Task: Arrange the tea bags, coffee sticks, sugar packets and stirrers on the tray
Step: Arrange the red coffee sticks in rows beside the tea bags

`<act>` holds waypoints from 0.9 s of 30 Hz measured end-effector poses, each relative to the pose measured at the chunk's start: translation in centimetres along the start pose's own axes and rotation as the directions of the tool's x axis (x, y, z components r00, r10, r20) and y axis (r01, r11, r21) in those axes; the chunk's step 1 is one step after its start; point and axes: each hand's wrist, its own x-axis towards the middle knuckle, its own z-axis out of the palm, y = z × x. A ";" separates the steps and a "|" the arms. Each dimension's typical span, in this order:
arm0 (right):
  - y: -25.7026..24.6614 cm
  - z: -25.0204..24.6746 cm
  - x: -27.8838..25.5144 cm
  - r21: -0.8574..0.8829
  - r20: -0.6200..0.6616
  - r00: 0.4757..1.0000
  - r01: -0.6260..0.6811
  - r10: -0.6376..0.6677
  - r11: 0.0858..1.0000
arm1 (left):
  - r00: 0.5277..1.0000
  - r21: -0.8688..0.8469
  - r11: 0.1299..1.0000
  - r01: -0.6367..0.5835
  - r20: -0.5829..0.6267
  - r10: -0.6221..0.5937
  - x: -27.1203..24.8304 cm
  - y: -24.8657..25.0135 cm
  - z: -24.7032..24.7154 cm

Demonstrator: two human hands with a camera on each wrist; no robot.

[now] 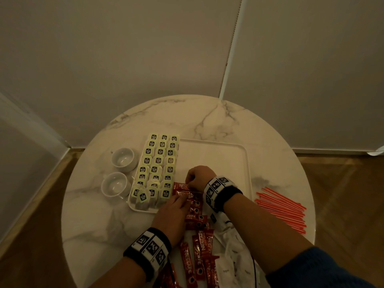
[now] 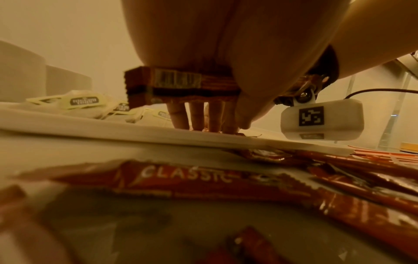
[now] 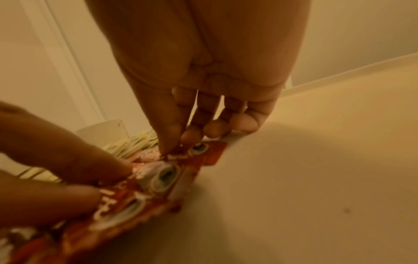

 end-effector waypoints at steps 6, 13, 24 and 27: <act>0.0 0.0 -0.1 -0.007 0.005 1.000 0.009 -0.009 1.000 | 1.000 0.015 1.000 0.007 -0.011 -0.007 0.0 0.1 -0.3; 0.2 -0.1 -0.1 -0.016 0.008 1.000 0.018 -0.018 1.000 | 0.997 -0.057 0.998 0.040 0.061 -0.037 -0.2 0.5 -1.1; -1.5 -5.1 -5.5 0.593 0.094 0.958 0.165 -0.271 0.788 | 0.950 -0.717 0.643 0.269 0.089 -0.298 1.7 -0.9 -5.6; -1.8 -5.7 -7.4 0.744 0.123 0.900 0.196 -0.418 0.639 | 0.931 -0.852 0.406 0.330 0.224 -0.288 2.6 -1.4 -6.8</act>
